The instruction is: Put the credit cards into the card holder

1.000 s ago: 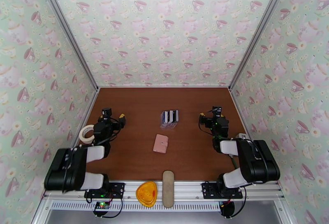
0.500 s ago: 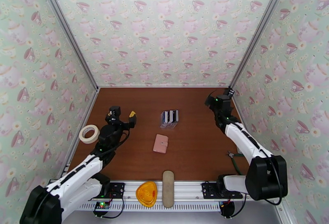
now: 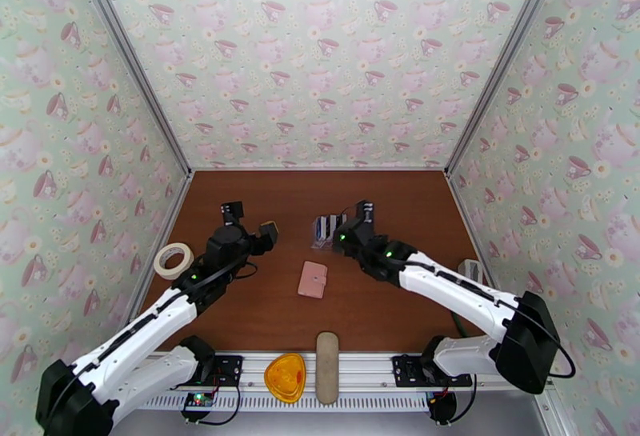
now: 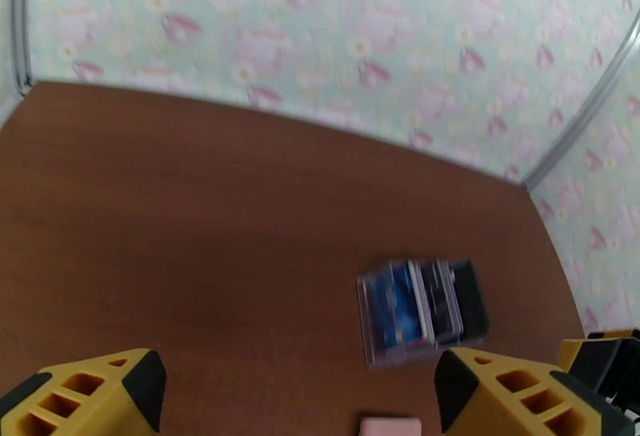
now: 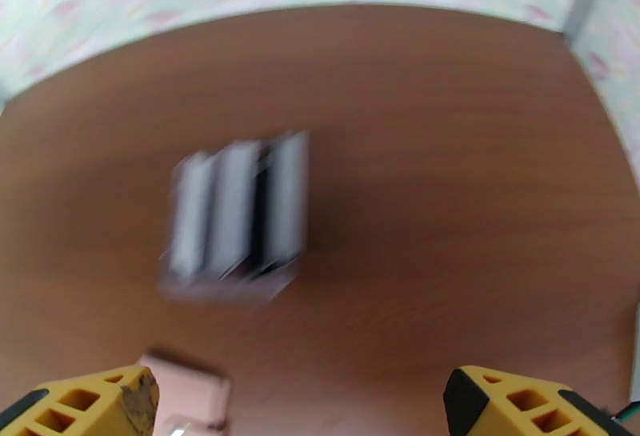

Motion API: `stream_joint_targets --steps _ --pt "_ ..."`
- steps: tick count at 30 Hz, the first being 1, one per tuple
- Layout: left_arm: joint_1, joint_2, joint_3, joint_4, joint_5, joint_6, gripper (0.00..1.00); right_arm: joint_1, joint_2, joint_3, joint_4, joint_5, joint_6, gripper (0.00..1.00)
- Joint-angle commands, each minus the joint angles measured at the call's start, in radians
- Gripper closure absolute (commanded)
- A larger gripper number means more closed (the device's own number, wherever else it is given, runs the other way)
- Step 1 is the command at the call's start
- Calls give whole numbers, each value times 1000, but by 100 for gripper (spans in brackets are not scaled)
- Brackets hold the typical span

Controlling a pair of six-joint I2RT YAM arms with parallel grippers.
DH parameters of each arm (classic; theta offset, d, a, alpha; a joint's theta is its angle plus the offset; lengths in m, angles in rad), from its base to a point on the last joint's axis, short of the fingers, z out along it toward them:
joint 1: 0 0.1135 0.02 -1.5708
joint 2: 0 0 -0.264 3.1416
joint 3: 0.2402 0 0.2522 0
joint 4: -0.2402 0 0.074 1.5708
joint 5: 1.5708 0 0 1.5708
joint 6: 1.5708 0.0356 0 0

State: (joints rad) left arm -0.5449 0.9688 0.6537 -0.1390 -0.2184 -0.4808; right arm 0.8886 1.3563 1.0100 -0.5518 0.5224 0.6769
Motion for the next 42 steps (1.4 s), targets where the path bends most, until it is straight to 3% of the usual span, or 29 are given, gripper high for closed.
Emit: stream_joint_targets --steps 1,4,12,17,19,29,42 --pt "-6 16 -42 -63 183 -67 18 54 63 42 -46 -56 87 0" --pt "-7 18 -95 -38 263 -92 21 91 121 72 -60 -108 122 9" --pt "-12 45 -220 88 448 -126 32 147 219 98 -65 -178 198 20" --pt "-15 149 -246 166 560 -105 37 170 298 124 -41 -221 218 41" --pt "-18 197 -253 209 597 -103 40 174 320 123 -26 -231 235 45" --pt "-40 365 -281 391 656 -128 55 173 417 141 -15 -249 263 50" --pt "-75 389 -277 376 599 -136 65 115 458 158 -14 -255 239 53"
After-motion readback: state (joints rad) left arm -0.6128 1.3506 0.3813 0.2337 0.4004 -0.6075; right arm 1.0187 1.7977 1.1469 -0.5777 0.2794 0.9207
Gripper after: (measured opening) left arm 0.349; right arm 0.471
